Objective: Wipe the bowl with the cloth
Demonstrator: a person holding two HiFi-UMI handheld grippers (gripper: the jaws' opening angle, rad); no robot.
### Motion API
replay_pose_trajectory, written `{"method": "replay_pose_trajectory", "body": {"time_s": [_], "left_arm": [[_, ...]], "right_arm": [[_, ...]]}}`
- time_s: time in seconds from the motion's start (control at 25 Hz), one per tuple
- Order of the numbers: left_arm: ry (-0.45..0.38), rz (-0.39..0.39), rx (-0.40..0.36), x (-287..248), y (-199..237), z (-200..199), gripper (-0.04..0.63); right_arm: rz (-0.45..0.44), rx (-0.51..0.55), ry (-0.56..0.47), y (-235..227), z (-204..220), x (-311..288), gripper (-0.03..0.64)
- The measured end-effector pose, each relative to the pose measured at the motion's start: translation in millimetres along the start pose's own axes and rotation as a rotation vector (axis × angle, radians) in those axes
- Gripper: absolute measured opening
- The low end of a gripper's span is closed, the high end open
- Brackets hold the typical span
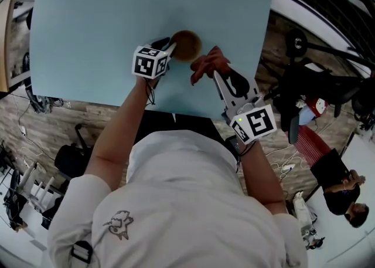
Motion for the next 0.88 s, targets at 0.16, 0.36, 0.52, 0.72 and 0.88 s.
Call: {"method": "replay_pose_trajectory", "body": {"time_s": [0.16,0.36,0.52,0.72,0.88], "left_arm": [[-0.001,-0.012,0.000,-4,-2,-1,0.045],[-0.007,-0.041,0.000,-4,-3,-3,0.026],[-0.029,-0.067,0.003,8,-9,-11,0.026],[-0.074,-0.076,-0.017,32,-30,-36,0.025],[-0.122,-0.072,-0.025,53,-46,-62,0.025]], "right_arm": [[-0.004,-0.002,0.003,0,3,3,0.097],[-0.002,0.000,-0.002,1,2,5,0.097],[0.000,0.015,-0.022,6,-4,7,0.098],[-0.002,0.043,-0.072,14,-24,14,0.097],[-0.008,0.070,-0.121,19,-43,19,0.097]]}}
Point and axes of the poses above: the fingertips, and each gripper's own axes: x backward along the fingers, y to its left, z out of its underside, the point moved 1 cm from there along x, backward along the fingers, and after that the axes turned 8 degrees about -y, right-handed, at the moved point
